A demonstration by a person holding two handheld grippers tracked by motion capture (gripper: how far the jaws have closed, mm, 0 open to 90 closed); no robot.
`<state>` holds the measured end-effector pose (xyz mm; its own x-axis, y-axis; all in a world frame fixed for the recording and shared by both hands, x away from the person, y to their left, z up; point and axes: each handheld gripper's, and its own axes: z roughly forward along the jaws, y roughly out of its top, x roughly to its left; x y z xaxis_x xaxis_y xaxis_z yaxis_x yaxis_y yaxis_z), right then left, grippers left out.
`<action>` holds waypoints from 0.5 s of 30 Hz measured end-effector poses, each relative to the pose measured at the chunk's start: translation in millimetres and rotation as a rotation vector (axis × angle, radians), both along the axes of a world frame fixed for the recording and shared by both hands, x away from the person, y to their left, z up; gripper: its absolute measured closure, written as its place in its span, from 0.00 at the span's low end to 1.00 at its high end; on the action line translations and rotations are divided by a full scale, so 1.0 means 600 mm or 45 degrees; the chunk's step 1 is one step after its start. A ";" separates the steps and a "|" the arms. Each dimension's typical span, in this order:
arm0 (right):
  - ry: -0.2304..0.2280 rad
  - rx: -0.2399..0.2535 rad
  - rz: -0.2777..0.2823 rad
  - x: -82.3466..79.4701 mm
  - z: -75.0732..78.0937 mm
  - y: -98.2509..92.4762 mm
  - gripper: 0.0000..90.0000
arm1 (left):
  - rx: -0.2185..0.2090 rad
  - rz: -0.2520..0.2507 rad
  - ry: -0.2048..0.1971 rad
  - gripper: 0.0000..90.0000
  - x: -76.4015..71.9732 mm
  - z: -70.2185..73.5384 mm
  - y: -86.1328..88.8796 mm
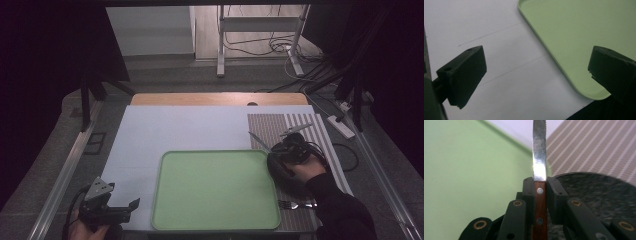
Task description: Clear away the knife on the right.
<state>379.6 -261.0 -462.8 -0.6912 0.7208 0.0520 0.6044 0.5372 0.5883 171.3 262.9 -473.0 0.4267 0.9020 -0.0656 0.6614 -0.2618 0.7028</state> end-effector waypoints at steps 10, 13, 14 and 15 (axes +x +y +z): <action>0.027 -0.019 0.082 -0.050 -0.009 0.037 0.86 | 0.000 -0.001 0.000 0.03 0.000 0.000 0.000; 0.032 -0.021 0.104 -0.061 -0.010 0.046 0.86 | 0.000 -0.001 0.001 0.03 0.000 0.000 0.000; 0.034 -0.018 0.109 -0.065 -0.011 0.049 0.86 | 0.001 -0.001 0.001 0.03 0.000 0.000 0.000; 0.038 -0.016 0.111 -0.069 -0.011 0.052 0.86 | 0.001 -0.001 0.001 0.03 0.000 0.000 0.000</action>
<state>338.3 -230.0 -469.3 -0.7495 0.6588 0.0652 0.5725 0.5955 0.5636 171.4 262.8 -473.0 0.4270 0.9019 -0.0652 0.6616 -0.2625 0.7024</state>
